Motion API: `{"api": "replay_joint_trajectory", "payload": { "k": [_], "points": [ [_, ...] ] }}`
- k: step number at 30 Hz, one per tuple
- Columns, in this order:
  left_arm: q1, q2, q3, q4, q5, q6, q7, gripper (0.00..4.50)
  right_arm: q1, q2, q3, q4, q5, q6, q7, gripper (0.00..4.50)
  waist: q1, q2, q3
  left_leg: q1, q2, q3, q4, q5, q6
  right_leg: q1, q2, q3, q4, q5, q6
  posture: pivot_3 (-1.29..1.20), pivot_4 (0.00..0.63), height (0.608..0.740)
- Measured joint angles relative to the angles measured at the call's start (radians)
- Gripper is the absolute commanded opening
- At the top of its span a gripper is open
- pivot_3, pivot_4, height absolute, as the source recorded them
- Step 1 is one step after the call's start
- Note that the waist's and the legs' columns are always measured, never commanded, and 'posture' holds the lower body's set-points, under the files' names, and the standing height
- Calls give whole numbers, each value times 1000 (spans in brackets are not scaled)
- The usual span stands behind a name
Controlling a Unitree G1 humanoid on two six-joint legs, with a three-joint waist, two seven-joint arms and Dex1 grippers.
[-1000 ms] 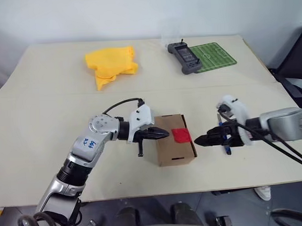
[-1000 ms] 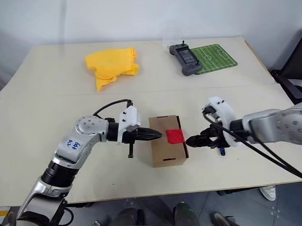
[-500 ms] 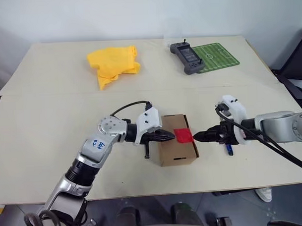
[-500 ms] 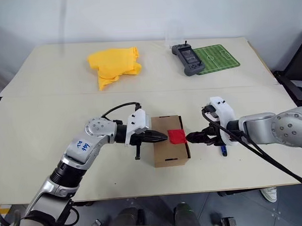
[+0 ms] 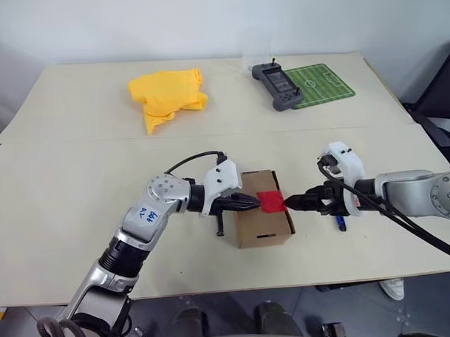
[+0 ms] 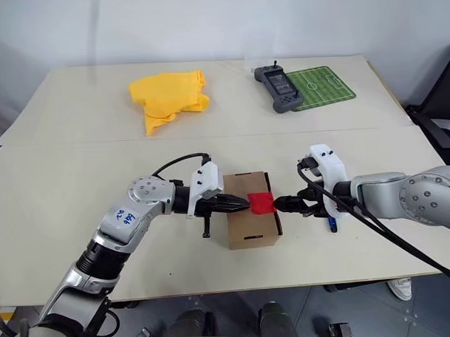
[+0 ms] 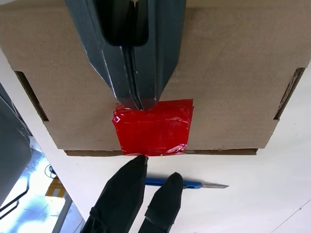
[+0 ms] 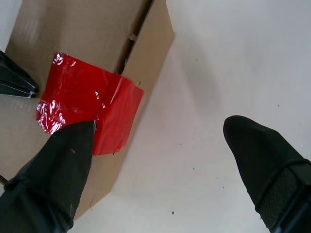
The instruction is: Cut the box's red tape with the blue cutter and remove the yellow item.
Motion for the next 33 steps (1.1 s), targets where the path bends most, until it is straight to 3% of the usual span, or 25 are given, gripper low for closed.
{"api": "replay_joint_trajectory", "payload": {
  "k": [25, 33],
  "points": [
    [2, -8, 0, -2, 0, 2, 8, 0, -54, 0, 87, -60, 2, -51, -149, 4474, -4, 0, 0, 0, 0, 0, 0, 0, 0, 0, 0, 0, 0, 0, 0, 0, 150, 740],
    [9, -10, 0, -3, -1, 15, 21, 0, -62, 0, 108, -56, -84, -79, -165, 4474, -3, -1, -1, 1, 0, 0, 0, 0, 0, 1, 0, 0, -2, 0, 0, 0, 150, 740]
  ]
}}
